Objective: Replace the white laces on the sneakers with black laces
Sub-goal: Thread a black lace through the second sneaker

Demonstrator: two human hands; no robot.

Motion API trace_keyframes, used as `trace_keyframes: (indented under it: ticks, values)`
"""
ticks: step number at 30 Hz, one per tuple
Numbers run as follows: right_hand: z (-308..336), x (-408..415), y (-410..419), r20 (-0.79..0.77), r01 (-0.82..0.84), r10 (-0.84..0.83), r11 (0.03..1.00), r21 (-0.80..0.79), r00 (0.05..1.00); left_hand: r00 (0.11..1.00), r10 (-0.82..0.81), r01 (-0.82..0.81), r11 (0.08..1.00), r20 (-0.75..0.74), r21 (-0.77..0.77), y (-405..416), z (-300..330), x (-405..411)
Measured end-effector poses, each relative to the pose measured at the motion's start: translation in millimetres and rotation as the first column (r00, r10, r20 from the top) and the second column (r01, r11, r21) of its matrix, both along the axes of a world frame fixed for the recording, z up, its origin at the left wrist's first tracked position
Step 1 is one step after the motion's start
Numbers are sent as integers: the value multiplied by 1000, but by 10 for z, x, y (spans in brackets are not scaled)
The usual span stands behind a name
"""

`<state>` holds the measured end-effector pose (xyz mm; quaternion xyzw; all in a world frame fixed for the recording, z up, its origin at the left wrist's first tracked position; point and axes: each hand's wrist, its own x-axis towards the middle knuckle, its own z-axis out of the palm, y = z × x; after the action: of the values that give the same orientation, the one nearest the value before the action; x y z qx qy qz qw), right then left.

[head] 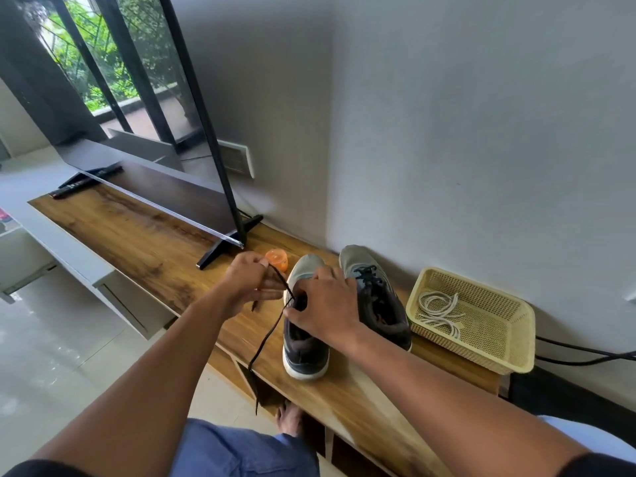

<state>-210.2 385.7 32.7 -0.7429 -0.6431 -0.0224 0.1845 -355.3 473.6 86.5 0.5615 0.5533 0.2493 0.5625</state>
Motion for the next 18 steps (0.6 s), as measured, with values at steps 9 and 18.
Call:
trace_keyframes:
  ticks: [9,18]
  values:
    - [-31,57,-12,-113,9,-19,996,-85,993,995,33,1,945,-98,328,291,-20,-308]
    - [-85,183,-6,-206,16,-44,991,-136,978,716,-397,574,803,-574,160,209,-91,-150]
